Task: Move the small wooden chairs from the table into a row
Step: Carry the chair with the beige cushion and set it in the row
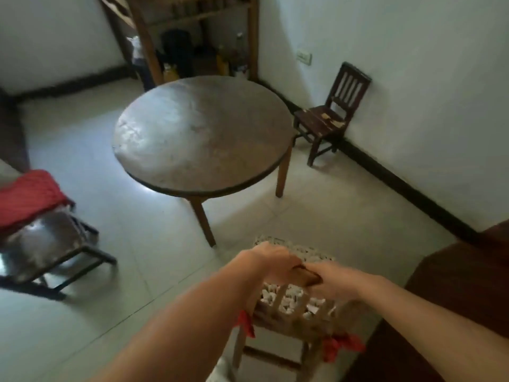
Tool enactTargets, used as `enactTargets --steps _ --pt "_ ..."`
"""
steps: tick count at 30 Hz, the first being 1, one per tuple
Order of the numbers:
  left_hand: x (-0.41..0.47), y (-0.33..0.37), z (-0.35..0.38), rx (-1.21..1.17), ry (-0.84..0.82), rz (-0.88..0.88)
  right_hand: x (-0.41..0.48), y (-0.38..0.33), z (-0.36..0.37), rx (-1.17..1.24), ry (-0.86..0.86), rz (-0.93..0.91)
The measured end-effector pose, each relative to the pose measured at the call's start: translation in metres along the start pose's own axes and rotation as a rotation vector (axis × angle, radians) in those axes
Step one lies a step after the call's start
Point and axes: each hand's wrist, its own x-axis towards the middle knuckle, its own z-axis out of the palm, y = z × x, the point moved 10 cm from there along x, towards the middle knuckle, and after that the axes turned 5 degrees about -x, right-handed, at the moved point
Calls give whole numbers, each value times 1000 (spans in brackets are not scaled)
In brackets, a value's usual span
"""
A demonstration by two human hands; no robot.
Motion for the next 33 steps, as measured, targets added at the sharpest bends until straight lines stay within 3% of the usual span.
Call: enactTargets --steps 4,8,14,16,20,21,23,27,33 --pt "-93 -71 -23 130 97 -39 34 -112 6 325 -64 -162" --pt "-172 -129 -22 236 188 -54 71 -197 25 512 15 -169" --pt "-297 -237 4 170 279 -259 125 -362 56 329 104 -214" --pt "-341 -285 18 -12 398 -420 141 -414 71 284 111 -222" --pt "-461 -392 67 -947 1094 -969 182 -494 103 290 122 -155" --pt "-474 -408 93 -1182 1112 -1081 193 -512 111 286 127 -141" --pt "-474 -431 134 -1497 976 -1184 215 -543 127 270 141 -120" --pt "-502 -493 167 -1408 897 -1390 264 -597 154 186 117 -117" --pt "-545 -570 213 -1420 966 -1351 335 -662 208 112 69 -126"
